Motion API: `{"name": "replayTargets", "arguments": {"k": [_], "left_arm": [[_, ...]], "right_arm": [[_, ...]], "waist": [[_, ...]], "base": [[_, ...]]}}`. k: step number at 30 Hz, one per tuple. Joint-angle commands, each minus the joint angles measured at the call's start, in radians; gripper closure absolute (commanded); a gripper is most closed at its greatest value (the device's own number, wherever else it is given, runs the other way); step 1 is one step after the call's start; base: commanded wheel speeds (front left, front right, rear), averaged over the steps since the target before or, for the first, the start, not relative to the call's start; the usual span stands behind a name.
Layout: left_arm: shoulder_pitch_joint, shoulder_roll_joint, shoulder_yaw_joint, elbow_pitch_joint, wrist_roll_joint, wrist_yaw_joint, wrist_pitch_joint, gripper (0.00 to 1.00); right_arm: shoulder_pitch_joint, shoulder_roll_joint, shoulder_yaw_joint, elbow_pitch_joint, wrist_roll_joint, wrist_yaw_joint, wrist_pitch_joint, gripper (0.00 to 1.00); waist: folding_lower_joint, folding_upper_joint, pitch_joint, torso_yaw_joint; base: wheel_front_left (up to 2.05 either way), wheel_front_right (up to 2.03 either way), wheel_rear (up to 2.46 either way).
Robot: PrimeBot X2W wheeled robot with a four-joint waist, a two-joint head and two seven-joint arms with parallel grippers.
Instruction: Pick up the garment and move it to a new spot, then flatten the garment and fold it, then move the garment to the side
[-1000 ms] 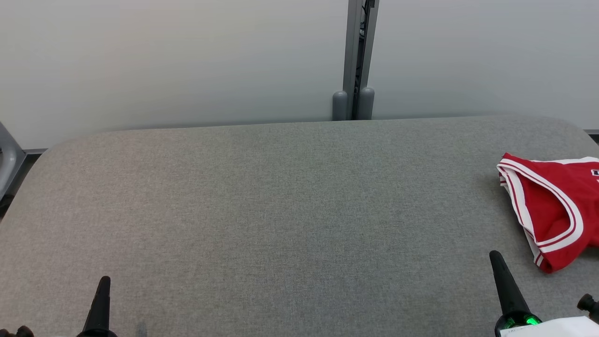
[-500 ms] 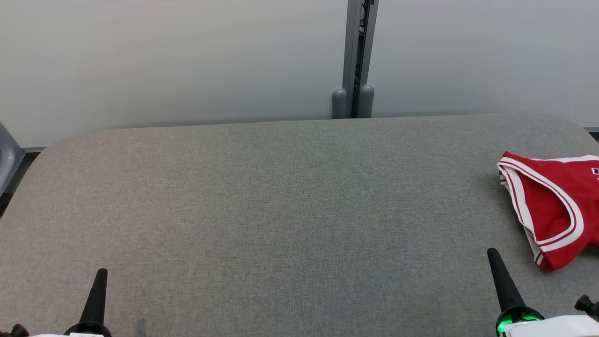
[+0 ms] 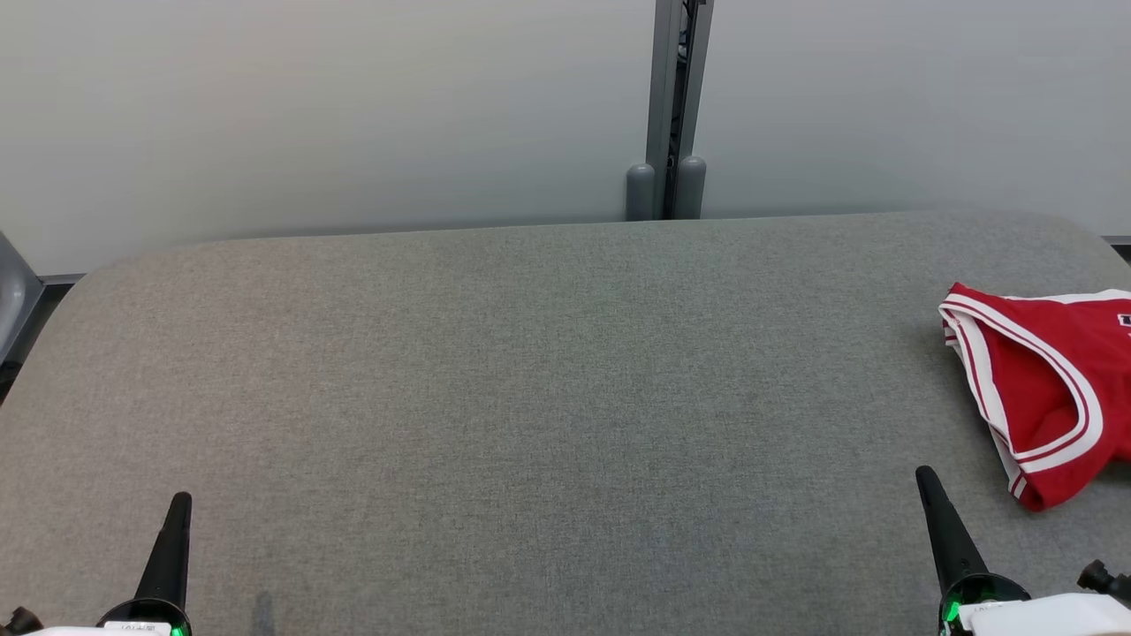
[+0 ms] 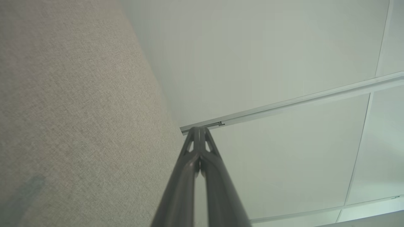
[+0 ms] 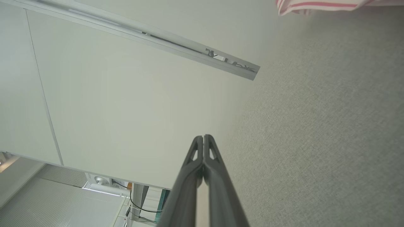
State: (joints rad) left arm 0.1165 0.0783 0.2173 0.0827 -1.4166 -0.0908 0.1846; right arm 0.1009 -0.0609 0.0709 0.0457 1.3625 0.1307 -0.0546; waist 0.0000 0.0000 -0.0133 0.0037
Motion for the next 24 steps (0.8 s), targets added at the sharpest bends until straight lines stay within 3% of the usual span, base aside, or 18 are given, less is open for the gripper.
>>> {"name": "replayTargets", "arguments": {"k": [1,24], "left_arm": [[-0.021,0.002,0.010,-0.006,-0.013,-0.009,0.005,1.00],[-0.037,-0.017,0.057,-0.012,-0.167,-0.032,0.071,1.00]], "right_arm": [[-0.018,-0.002,-0.002,-0.005,0.017,0.000,-0.005,1.00],[-0.026,0.004,0.015,0.005,0.188,0.000,-0.004,1.00]], "waist": [[0.0000,0.0000,0.000,0.000],[0.0000,0.0000,0.010,-0.002]], "base": [[0.00,0.00,0.00],[0.00,0.00,0.00]]}}
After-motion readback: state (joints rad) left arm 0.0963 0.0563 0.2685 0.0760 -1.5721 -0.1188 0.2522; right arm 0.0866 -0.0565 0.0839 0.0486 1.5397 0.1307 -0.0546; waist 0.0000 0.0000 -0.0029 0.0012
